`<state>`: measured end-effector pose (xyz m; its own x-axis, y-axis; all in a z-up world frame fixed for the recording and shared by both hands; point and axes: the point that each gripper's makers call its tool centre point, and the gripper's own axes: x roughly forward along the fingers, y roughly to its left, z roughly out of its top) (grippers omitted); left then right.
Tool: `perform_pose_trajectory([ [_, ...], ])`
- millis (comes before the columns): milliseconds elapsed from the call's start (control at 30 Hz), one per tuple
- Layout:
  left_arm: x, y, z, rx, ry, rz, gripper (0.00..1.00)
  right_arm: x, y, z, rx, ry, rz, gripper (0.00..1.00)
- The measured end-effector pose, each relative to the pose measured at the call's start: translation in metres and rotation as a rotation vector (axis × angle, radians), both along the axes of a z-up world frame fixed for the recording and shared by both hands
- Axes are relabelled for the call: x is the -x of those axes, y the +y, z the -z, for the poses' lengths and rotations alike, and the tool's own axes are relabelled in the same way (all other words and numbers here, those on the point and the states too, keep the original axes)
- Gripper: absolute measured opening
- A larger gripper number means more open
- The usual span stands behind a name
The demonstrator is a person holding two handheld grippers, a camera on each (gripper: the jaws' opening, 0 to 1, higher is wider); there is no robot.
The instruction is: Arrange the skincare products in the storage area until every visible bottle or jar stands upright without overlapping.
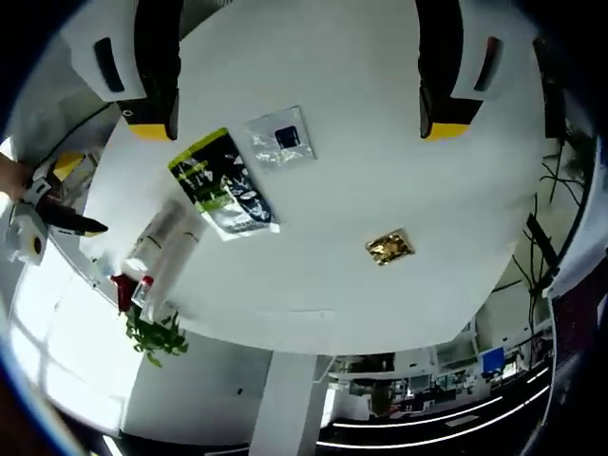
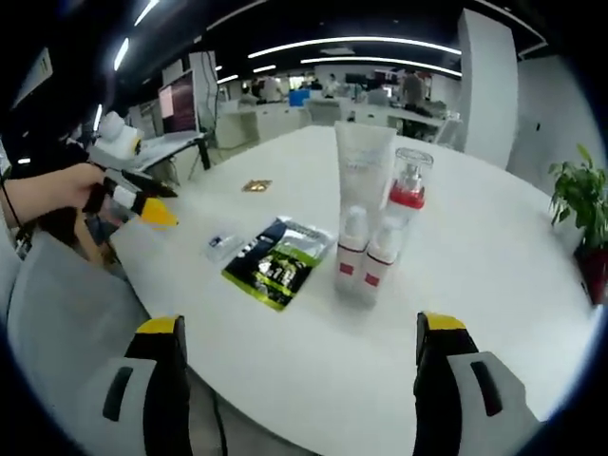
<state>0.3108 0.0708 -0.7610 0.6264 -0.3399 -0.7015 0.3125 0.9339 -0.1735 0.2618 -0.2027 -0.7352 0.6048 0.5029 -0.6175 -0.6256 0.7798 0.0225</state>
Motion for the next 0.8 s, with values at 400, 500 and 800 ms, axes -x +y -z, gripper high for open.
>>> perform_pose_trajectory([
  [400, -0.047, 0.007, 0.020, -0.038, 0.041, -0.034, 0.99, 0.000, -0.006, 0.008, 0.002, 0.034, 0.028, 1.00],
  [500, -0.058, 0.011, 0.021, -0.040, 0.050, -0.063, 0.99, 0.000, -0.007, 0.008, 0.001, 0.042, 0.033, 1.00],
  [800, -0.083, 0.010, 0.028, -0.048, 0.073, -0.113, 0.99, 0.002, -0.008, 0.014, 0.012, 0.062, 0.035, 1.00],
])
